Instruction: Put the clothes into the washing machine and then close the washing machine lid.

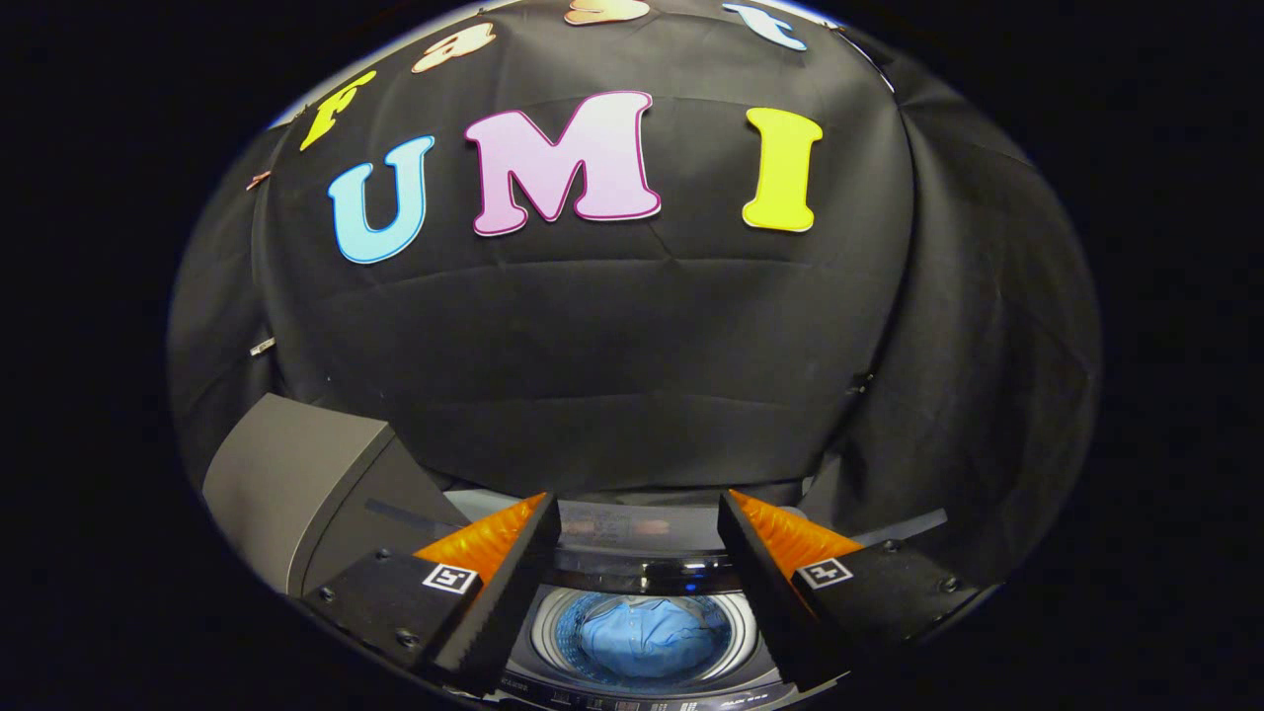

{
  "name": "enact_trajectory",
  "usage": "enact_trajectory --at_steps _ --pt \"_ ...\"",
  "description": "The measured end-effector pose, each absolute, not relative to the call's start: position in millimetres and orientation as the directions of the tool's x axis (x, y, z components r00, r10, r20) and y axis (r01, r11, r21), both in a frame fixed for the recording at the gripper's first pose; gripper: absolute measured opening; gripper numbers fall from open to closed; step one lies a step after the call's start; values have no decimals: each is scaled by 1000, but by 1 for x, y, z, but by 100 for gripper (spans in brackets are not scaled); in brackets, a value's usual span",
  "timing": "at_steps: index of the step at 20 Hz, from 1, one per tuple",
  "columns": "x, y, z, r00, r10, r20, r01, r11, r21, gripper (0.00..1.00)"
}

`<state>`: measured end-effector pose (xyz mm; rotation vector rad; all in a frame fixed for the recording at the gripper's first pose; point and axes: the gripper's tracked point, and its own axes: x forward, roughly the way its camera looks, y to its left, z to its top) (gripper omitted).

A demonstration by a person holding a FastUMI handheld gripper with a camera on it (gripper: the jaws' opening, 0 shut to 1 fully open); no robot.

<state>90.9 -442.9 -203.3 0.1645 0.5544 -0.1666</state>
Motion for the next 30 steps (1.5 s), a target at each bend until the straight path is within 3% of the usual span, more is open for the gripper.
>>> enact_trajectory --at_steps 9,15,22,30 --pt "57 -431 -220 807 -110 -581 190 979 78 100" --pt "-15 -400 -289 676 -81 -733 153 988 32 100" --pt "-16 -382 -299 660 -59 -748 124 992 30 99" --pt "12 -395 -262 720 -82 -689 151 988 40 99"
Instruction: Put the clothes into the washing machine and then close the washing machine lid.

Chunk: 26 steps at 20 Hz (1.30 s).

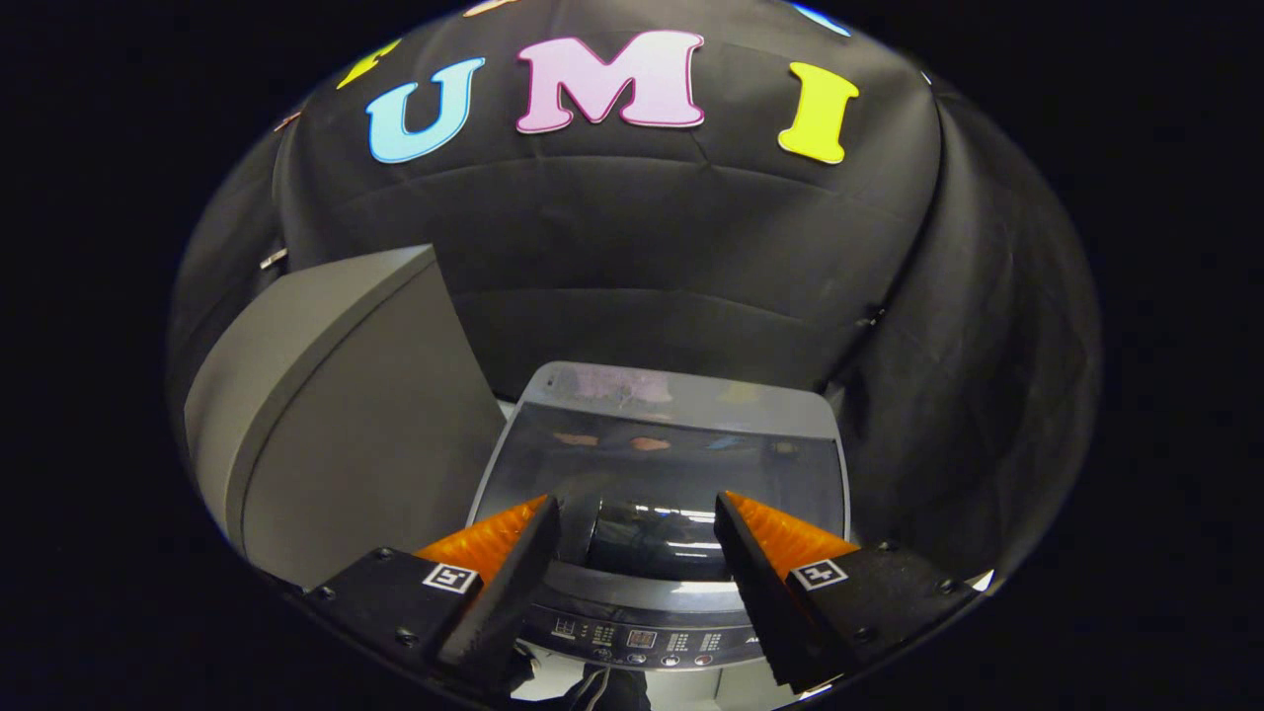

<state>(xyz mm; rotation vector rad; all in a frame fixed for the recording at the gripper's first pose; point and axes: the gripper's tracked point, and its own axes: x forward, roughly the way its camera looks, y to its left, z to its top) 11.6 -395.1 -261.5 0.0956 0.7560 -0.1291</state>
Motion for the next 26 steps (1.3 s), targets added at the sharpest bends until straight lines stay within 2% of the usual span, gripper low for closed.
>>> enact_trajectory --at_steps 7,17,26 --pt "53 -396 -150 891 -132 -434 179 981 69 98" --pt "63 -345 -86 945 -123 -304 157 984 87 99" --pt "66 -219 -25 984 -63 -166 85 988 129 99"
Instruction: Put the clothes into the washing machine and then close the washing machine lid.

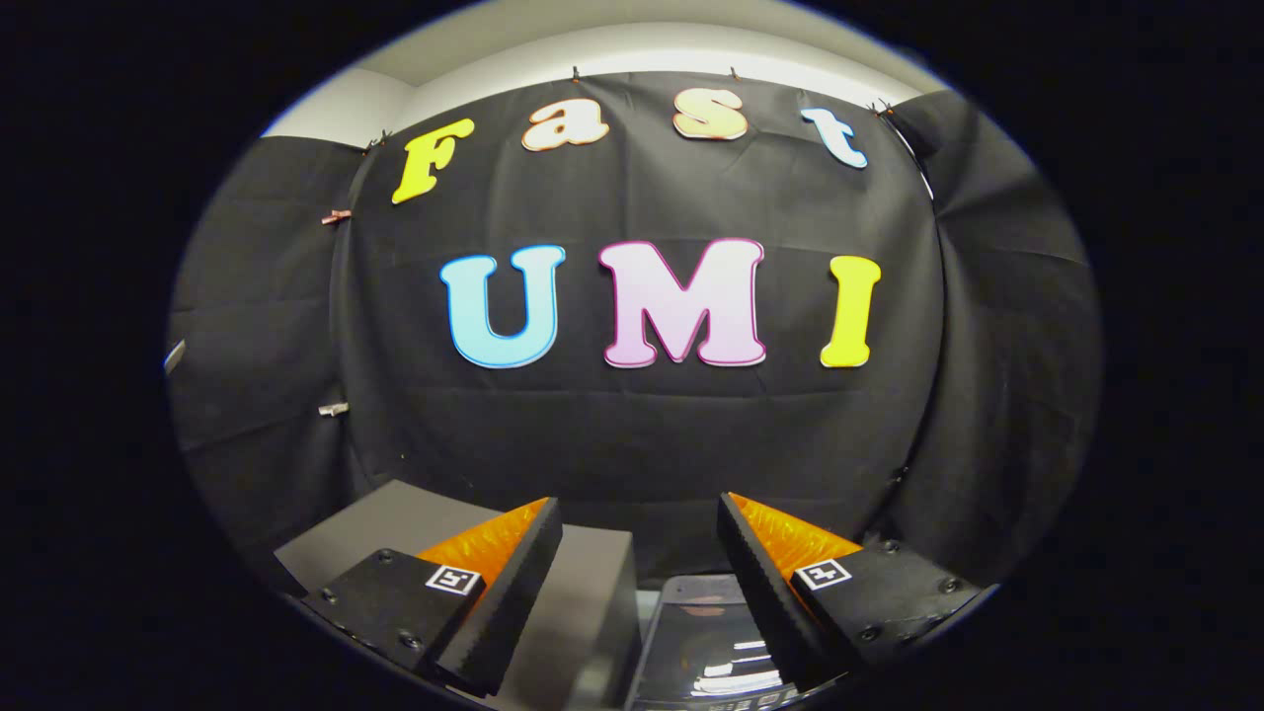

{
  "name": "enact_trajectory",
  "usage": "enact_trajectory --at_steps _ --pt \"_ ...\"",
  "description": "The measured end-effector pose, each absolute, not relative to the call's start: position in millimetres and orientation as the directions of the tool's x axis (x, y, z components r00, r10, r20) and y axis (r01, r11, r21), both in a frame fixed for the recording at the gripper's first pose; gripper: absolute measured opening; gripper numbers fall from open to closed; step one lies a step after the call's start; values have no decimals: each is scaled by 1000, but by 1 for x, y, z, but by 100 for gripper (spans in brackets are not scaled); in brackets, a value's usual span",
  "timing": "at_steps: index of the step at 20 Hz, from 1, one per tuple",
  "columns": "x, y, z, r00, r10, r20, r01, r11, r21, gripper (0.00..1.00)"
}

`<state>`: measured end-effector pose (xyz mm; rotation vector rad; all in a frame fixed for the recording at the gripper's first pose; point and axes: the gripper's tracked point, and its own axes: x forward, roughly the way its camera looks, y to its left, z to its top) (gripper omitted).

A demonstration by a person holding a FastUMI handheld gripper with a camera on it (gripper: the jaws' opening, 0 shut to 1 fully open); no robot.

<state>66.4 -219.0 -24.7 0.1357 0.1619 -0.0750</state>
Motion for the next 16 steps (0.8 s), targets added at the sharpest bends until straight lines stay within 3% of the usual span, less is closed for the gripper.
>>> enact_trajectory --at_steps 9,16 --pt "57 -95 -6 990 12 -137 7 990 142 99" --pt "54 -62 -6 991 14 -131 -1 995 97 98"
